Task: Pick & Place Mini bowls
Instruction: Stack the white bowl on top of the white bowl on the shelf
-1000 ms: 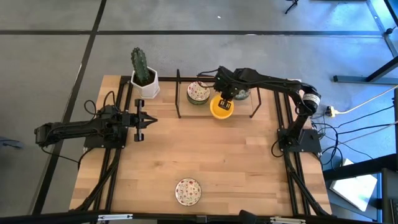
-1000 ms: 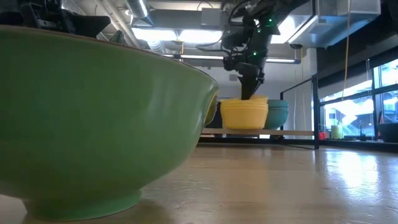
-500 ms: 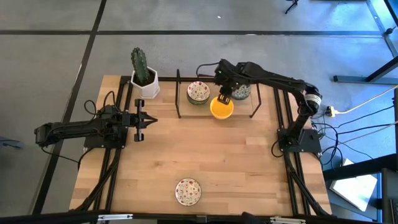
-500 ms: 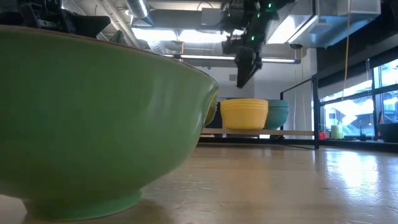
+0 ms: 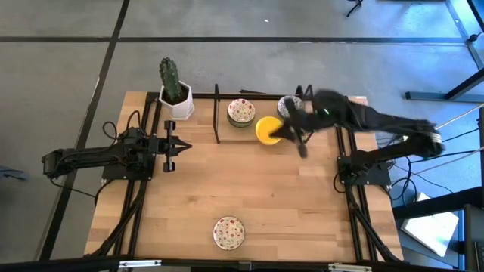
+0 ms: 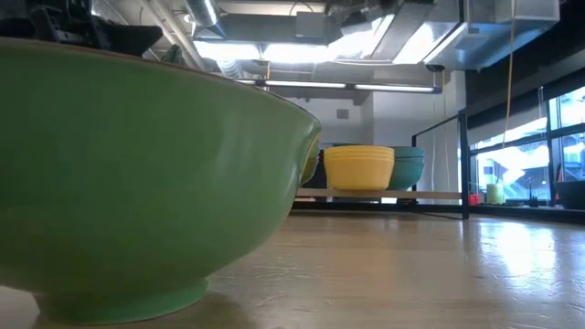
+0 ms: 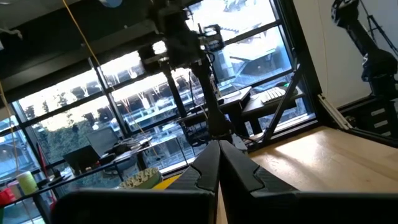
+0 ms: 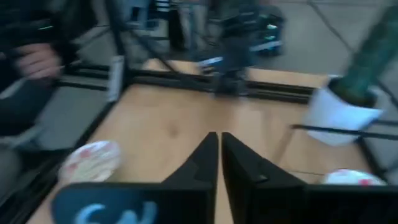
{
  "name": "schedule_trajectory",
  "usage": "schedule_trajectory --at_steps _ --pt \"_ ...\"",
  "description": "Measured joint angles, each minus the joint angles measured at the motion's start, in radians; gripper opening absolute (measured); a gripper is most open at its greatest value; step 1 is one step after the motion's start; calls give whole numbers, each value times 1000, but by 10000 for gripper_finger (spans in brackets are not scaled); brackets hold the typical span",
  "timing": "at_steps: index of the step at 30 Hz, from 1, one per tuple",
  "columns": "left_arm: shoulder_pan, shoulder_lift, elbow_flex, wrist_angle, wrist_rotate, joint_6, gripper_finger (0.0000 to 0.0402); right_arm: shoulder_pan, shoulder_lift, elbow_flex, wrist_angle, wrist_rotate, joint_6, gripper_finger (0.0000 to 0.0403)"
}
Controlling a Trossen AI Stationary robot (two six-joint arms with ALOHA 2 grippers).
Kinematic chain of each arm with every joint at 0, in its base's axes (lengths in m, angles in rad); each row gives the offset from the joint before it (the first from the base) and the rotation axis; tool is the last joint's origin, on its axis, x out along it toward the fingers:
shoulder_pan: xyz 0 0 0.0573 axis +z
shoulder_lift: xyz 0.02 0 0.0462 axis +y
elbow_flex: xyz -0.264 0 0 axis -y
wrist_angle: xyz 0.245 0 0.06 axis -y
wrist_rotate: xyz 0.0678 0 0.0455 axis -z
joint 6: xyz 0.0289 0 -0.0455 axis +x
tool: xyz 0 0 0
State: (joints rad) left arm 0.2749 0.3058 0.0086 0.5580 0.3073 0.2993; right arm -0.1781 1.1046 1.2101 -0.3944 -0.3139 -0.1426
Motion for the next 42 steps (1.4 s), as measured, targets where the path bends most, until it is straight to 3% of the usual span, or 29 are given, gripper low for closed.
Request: schedule_trajectory --at_steps 8,16,19,25,30,32,37,42 --pt "0 0 0 -9 -2 26 4 104 -464 -426 151 6 90 11" --pt "0 0 0 -10 -2 -3 4 104 -776 -642 183 7 113 6" --pt "0 0 0 -9 -28 -91 4 104 -823 -697 187 22 115 3" --pt "-24 0 0 -9 -197 -316 3 104 -847 -785 203 34 80 6" --pt "-95 39 13 -36 -91 -393 3 104 -845 -863 242 46 32 7" --pt "-146 71 32 -42 -93 -405 3 104 -845 -864 242 52 37 6" --pt "-304 221 121 -81 -235 -411 3 104 -846 -852 247 52 53 9" --pt "-478 475 308 -227 -391 -386 3 104 -845 -852 239 52 60 12"
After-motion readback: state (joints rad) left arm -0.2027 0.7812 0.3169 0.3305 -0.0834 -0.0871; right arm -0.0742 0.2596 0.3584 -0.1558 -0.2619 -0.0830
